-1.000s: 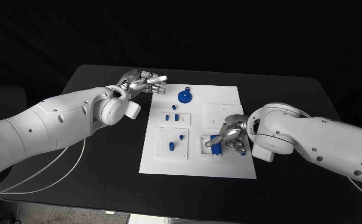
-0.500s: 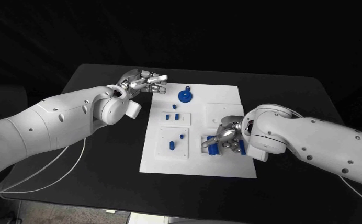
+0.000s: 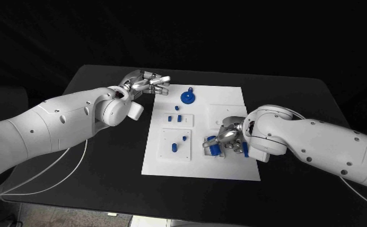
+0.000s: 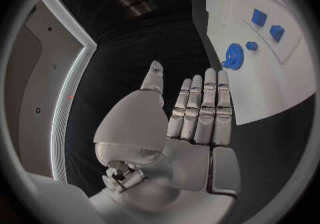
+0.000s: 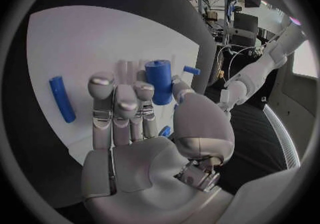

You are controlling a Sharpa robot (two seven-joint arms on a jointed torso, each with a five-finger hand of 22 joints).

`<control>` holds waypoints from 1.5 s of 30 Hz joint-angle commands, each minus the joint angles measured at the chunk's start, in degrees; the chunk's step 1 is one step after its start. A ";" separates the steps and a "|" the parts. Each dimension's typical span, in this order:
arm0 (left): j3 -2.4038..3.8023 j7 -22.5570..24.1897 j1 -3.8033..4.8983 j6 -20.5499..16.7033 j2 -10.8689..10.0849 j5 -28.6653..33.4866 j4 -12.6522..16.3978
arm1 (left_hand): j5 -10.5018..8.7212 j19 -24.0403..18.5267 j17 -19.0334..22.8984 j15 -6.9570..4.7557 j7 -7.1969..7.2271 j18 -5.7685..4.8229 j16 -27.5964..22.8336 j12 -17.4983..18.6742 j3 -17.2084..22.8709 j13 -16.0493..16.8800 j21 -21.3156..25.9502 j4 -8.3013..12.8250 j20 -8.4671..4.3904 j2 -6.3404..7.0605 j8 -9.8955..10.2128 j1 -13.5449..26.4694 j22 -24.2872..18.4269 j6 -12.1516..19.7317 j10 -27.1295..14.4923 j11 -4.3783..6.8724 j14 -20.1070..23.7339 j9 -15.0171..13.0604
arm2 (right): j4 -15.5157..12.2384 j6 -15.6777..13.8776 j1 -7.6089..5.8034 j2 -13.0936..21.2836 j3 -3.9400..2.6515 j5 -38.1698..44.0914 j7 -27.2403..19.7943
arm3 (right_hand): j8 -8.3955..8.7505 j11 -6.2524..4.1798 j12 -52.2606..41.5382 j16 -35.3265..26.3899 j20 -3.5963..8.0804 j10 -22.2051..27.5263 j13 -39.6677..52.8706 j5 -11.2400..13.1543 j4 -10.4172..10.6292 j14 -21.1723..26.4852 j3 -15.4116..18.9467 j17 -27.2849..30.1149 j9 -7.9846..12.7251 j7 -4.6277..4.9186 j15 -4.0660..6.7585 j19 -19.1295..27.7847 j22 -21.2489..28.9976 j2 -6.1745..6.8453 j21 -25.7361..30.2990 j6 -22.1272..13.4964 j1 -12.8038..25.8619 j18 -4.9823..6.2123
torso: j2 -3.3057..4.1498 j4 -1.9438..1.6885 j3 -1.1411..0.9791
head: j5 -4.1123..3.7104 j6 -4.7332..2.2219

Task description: Assemble the parts on the task board

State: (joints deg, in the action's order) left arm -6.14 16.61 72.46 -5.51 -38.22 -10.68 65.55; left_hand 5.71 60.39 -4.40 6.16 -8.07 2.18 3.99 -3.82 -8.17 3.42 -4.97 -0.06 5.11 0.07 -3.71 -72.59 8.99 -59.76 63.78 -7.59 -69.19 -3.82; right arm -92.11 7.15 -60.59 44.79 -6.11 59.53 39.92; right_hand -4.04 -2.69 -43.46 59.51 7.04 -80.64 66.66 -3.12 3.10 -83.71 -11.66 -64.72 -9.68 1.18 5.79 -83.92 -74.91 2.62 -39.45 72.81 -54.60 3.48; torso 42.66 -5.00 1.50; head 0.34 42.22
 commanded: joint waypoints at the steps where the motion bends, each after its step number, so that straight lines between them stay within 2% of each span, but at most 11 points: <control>1: 0.03 0.30 0.05 0.84 0.13 -0.12 0.11 | -0.19 0.04 -0.05 0.17 -0.04 0.20 -0.14 0.07 -0.03 0.05 -0.23 -0.28 0.22 -0.27 0.06 -0.04 -0.06 0.23 -0.28 0.00 0.32 0.04 | 0.46 0.13 0.39 -0.43 0.42 1.97 1.94 | 0.34 -0.33 0.27 -0.30 0.10 0.30 0.09 0.36 0.37 -0.22 1.53 -0.10 0.93 0.35 -0.10 -2.69 -4.37 0.61 0.29 -0.08 -0.22 -1.02 | 0.00 0.00 0.00 | 0.03 0.06; 6: 0.03 0.22 0.05 0.91 0.13 -0.12 0.10 | -0.24 0.03 -0.06 0.17 -0.02 0.20 -0.14 0.07 -0.01 0.05 -0.26 -0.44 0.22 -0.18 0.05 0.00 -0.13 0.18 -0.28 0.00 0.33 0.03 | 0.57 0.35 0.39 -0.58 0.56 2.06 1.95 | 0.33 -0.31 0.52 -0.50 0.10 0.33 0.12 0.36 1.26 -0.22 4.05 -0.12 0.88 0.36 -0.10 -2.67 -4.35 0.58 0.43 -0.18 -0.45 -1.00 | 0.00 0.02 0.01 | 0.10 0.07; 7: 0.03 0.20 0.05 0.92 0.14 -0.12 0.10 | -0.24 0.03 -0.06 0.17 -0.02 0.20 -0.14 0.07 -0.01 0.05 -0.26 -0.44 0.22 -0.18 0.05 0.00 -0.13 0.18 -0.28 0.00 0.33 0.03 | 0.58 0.40 0.39 -0.61 0.59 2.07 1.95 | 0.25 -0.32 0.66 -0.64 0.09 0.30 0.16 0.35 1.61 -0.28 5.89 -0.15 0.81 0.38 -0.12 -2.69 -4.32 0.00 0.55 -0.26 -1.22 -0.96 | 0.00 0.02 0.01 | 0.10 0.07; 13: 0.03 0.15 0.05 0.96 0.16 -0.12 0.10 | -0.24 0.03 -0.06 0.17 -0.02 0.20 -0.14 0.07 -0.01 0.05 -0.26 -0.44 0.22 -0.18 0.05 0.00 -0.13 0.18 -0.28 0.00 0.33 0.03 | 0.60 0.34 0.39 -0.62 0.69 2.13 1.93 | 0.33 -0.28 0.77 -0.80 0.08 0.30 0.20 0.36 2.57 -0.28 7.69 -0.16 0.75 0.41 -0.11 -2.70 -4.34 0.60 0.64 -0.34 -0.23 -0.97 | -0.01 0.01 0.00 | 0.11 0.14; 15: 0.02 0.12 0.05 0.95 0.14 -0.12 0.09 | -0.24 0.03 -0.06 0.17 -0.02 0.20 -0.14 0.07 -0.01 0.05 -0.26 -0.44 0.22 -0.18 0.05 0.00 -0.13 0.18 -0.28 0.00 0.33 0.03 | 0.57 0.23 0.39 -0.60 0.72 2.14 1.92 | 0.33 -0.29 0.82 -0.81 0.08 0.31 0.24 0.36 2.50 -0.31 11.80 -0.23 0.67 0.42 -0.13 -2.72 -4.31 -0.90 0.74 -0.43 0.27 -0.95 | 0.00 0.00 -0.02 | 0.10 0.14; 16: 0.02 0.12 0.05 0.94 0.14 -0.12 0.09 | -0.24 0.03 -0.06 0.17 -0.02 0.20 -0.14 0.07 -0.01 0.05 -0.26 -0.44 0.22 -0.18 0.05 0.00 -0.13 0.18 -0.28 0.00 0.33 0.03 | 0.55 0.18 0.39 -0.59 0.72 2.14 1.92 | 0.37 -0.38 0.84 -0.85 0.08 0.26 0.26 0.51 1.11 -0.29 16.39 -0.28 0.59 0.43 -0.15 -2.77 -4.39 -2.98 0.61 -0.53 -0.56 -0.97 | 0.00 0.02 -0.02 | 0.08 0.13; 22: 0.02 0.12 0.05 0.93 0.14 -0.12 0.08 | -0.24 0.03 -0.06 0.17 -0.02 0.20 -0.14 0.07 -0.01 0.05 -0.26 -0.44 0.22 -0.18 0.05 0.00 -0.13 0.18 -0.28 0.00 0.33 0.03 | 0.25 -0.26 0.39 -0.52 0.74 1.98 1.82 | 0.31 -0.26 0.91 -0.94 0.06 0.25 0.32 0.36 1.05 -0.34 24.47 -0.36 0.42 0.42 -0.13 -2.75 -4.36 -5.84 0.64 -0.52 0.18 -0.95 | 0.01 0.01 -0.04 | 0.02 0.16; 24: 0.02 0.10 0.05 0.92 0.11 -0.12 0.09 | -0.24 0.03 -0.06 0.17 -0.02 0.20 -0.14 0.07 -0.01 0.05 -0.26 -0.44 0.22 -0.18 0.05 0.00 -0.13 0.18 -0.28 0.00 0.33 0.03 | 0.04 -0.44 0.40 -0.43 0.74 1.89 1.78 | 0.33 -0.27 0.85 -0.97 0.07 0.22 0.38 0.36 0.95 -0.33 25.47 -0.39 0.39 0.42 -0.13 -2.72 -4.34 -6.26 0.70 -0.52 -0.04 -0.96 | 0.01 0.01 -0.06 | 0.01 0.16; 29: 0.01 0.08 0.05 0.87 0.01 -0.12 0.11 | -0.29 0.02 -0.07 0.17 -0.05 0.20 -0.13 0.07 0.11 0.06 -0.31 -0.65 0.23 -0.02 0.06 0.00 -0.25 0.26 -0.31 -0.01 0.35 0.04 | -0.73 -0.99 0.40 0.02 0.74 1.64 1.67 | 0.33 -0.27 0.88 -1.03 0.09 0.23 0.38 0.36 1.01 -0.34 25.83 -0.35 0.39 0.42 -0.10 -2.74 -4.33 -5.85 0.73 -0.54 0.09 -0.94 | 0.00 0.01 -0.09 | -0.07 0.15; 40: 0.01 0.06 0.05 0.77 -0.08 -0.12 0.11 | -0.29 0.02 -0.07 0.17 -0.05 0.20 -0.13 0.07 0.11 0.06 -0.31 -0.65 0.23 -0.02 0.06 0.00 -0.25 0.26 -0.31 -0.01 0.35 0.04 | -3.20 -2.33 0.40 2.21 0.72 1.10 0.51 | 0.33 -0.28 0.66 -1.06 0.09 0.12 0.48 0.32 -0.23 -0.39 24.93 -0.32 0.31 0.41 -0.10 -2.82 -4.35 -5.81 0.59 -0.45 -2.02 -0.91 | 0.01 0.10 -0.12 | -0.11 -0.04; 45: 0.00 0.04 0.05 0.82 0.00 -0.12 -0.01 | -0.29 0.02 -0.07 0.17 -0.05 0.20 -0.13 0.07 0.11 0.06 -0.31 -0.65 0.23 -0.02 0.06 0.00 -0.25 0.26 -0.31 -0.01 0.35 0.04 | -3.70 -4.03 0.40 3.22 0.67 1.00 -1.24 | 0.35 -0.21 0.85 -1.70 0.11 0.36 0.35 0.18 -0.88 -0.25 24.63 0.27 0.07 0.53 -0.05 -2.82 -4.30 -4.95 0.74 -0.86 -2.91 -0.72 | -0.02 0.09 -0.06 | -0.21 -0.21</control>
State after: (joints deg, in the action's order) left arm -6.17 16.33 72.47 -5.38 -38.34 -10.70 65.50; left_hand 5.71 60.40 -4.37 6.16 -8.07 2.19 3.99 -3.82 -8.05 3.42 -4.97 -0.50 5.11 0.07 -3.71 -72.59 8.80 -59.76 63.78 -7.59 -69.19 -3.82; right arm -95.76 4.36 -60.28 47.72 -5.48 60.61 39.63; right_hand -3.52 -2.96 -42.74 57.97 7.04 -80.17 67.08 -2.89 2.46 -83.63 12.90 -64.48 -9.71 1.56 5.71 -83.92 -74.90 -2.37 -39.05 72.04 -57.08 3.48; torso 42.66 -4.93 1.41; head 0.18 42.11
